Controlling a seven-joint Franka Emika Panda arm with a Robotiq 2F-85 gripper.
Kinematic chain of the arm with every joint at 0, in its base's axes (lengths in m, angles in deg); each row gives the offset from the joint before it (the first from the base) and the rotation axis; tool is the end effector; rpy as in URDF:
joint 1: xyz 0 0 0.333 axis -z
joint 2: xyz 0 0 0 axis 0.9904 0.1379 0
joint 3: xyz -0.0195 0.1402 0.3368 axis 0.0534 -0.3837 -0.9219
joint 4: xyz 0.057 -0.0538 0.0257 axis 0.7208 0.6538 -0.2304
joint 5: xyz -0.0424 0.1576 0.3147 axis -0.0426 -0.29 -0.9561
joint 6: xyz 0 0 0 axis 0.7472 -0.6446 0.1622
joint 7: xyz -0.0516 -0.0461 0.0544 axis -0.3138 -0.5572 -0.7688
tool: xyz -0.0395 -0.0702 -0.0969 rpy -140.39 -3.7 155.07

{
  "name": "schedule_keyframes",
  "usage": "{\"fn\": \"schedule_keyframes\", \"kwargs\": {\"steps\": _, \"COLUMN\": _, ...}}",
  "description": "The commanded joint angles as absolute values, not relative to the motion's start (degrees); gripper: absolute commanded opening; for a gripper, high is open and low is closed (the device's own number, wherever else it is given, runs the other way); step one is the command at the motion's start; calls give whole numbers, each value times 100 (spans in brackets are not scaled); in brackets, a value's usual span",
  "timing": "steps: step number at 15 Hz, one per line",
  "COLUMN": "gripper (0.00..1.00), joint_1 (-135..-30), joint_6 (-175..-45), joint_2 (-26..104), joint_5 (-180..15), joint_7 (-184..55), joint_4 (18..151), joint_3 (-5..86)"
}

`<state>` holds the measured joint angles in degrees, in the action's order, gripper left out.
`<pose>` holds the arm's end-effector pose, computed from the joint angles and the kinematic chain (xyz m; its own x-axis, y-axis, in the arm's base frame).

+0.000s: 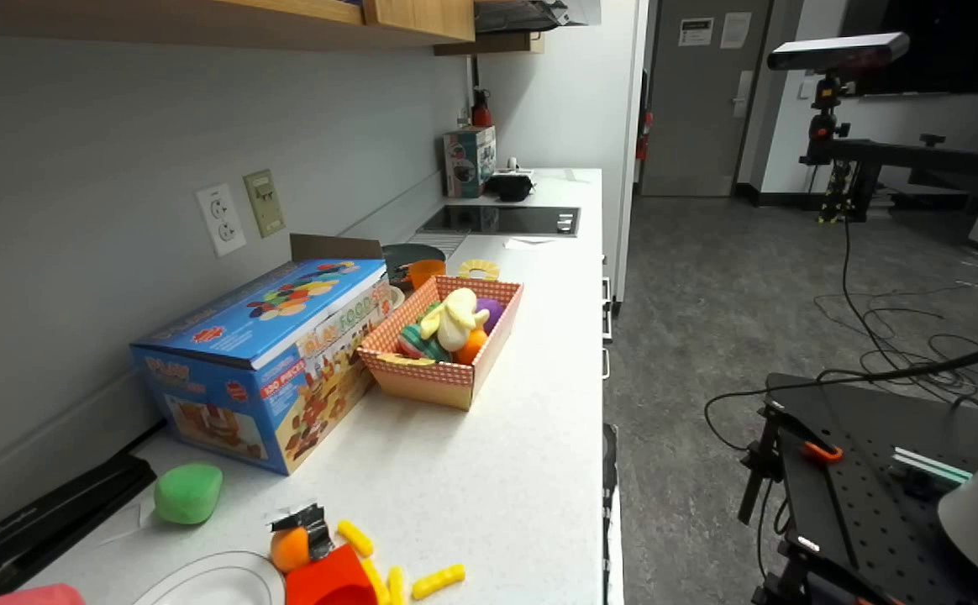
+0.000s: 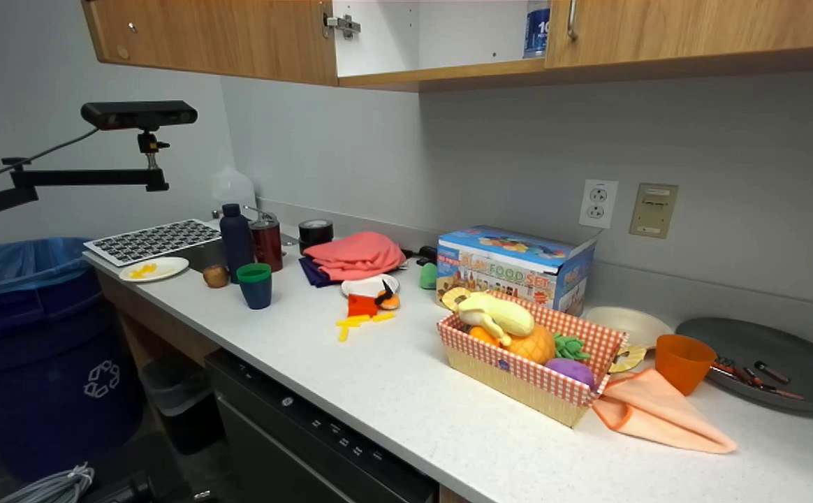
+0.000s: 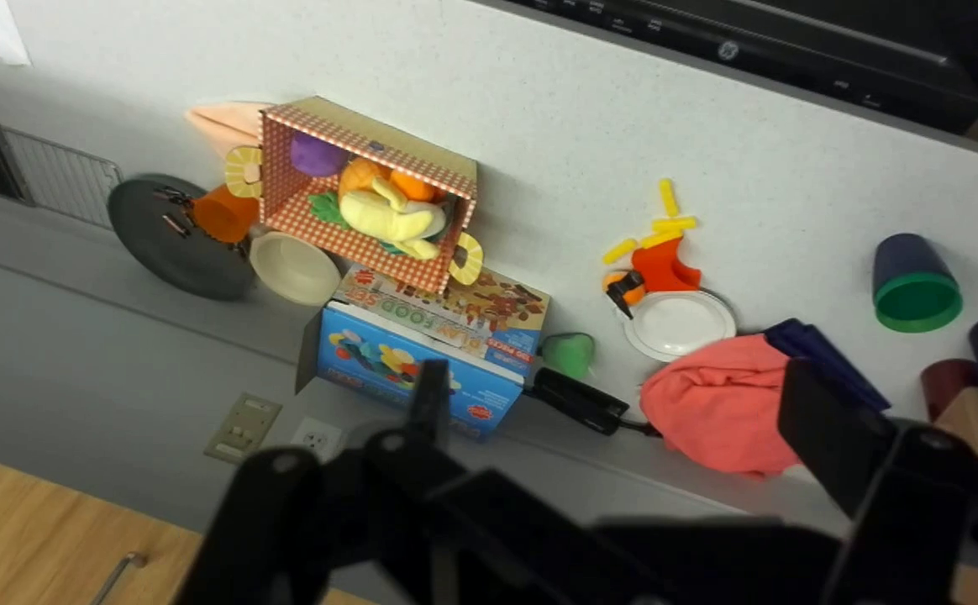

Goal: Close the left door of the open upper cabinet then open the right door

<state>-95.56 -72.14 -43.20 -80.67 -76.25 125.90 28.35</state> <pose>0.1109 0.0724 0.6934 0.7848 0.4309 0.4454 0.3477 -0.9011 0.2591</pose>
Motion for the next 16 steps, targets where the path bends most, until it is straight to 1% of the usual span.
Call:
{"fn": "schedule_keyframes", "kwargs": {"steps": 1, "gripper": 100, "joint_1": -9922, "joint_6": -7096, "joint_2": -4376, "joint_5": -8580, "joint_7": -7939, "joint_4": 12410, "joint_3": 2929}}
{"fn": "schedule_keyframes", "kwargs": {"steps": 4, "gripper": 100, "joint_1": -10108, "joint_6": -6946, "joint_2": -4428, "joint_5": -8824, "joint_7": -8146, "joint_4": 12121, "joint_3": 2921}}
{"fn": "schedule_keyframes", "kwargs": {"steps": 9, "gripper": 100, "joint_1": -10304, "joint_6": -7246, "joint_2": -4483, "joint_5": -9341, "joint_7": -8152, "joint_4": 11922, "joint_3": 2843}}
{"fn": "schedule_keyframes", "kwargs": {"steps": 10, "gripper": 100, "joint_1": -10370, "joint_6": -8261, "joint_2": -4384, "joint_5": -9505, "joint_7": -8353, "joint_4": 12969, "joint_3": 2960}}
{"fn": "schedule_keyframes", "kwargs": {"steps": 11, "gripper": 100, "joint_1": -10339, "joint_6": -8466, "joint_2": -4349, "joint_5": -9533, "joint_7": -8421, "joint_4": 13027, "joint_3": 2935}}
{"fn": "schedule_keyframes", "kwargs": {"steps": 14, "gripper": 100, "joint_1": -10319, "joint_6": -9777, "joint_2": -4094, "joint_5": -9429, "joint_7": -8621, "joint_4": 13846, "joint_3": 2900}}
{"fn": "schedule_keyframes", "kwargs": {"steps": 15, "gripper": 100, "joint_1": -10183, "joint_6": -10257, "joint_2": -3881, "joint_5": -9364, "joint_7": -8461, "joint_4": 13936, "joint_3": 2751}}
{"fn": "schedule_keyframes", "kwargs": {"steps": 16, "gripper": 100, "joint_1": -10173, "joint_6": -10344, "joint_2": -3829, "joint_5": -9367, "joint_7": -8433, "joint_4": 13949, "joint_3": 2718}}
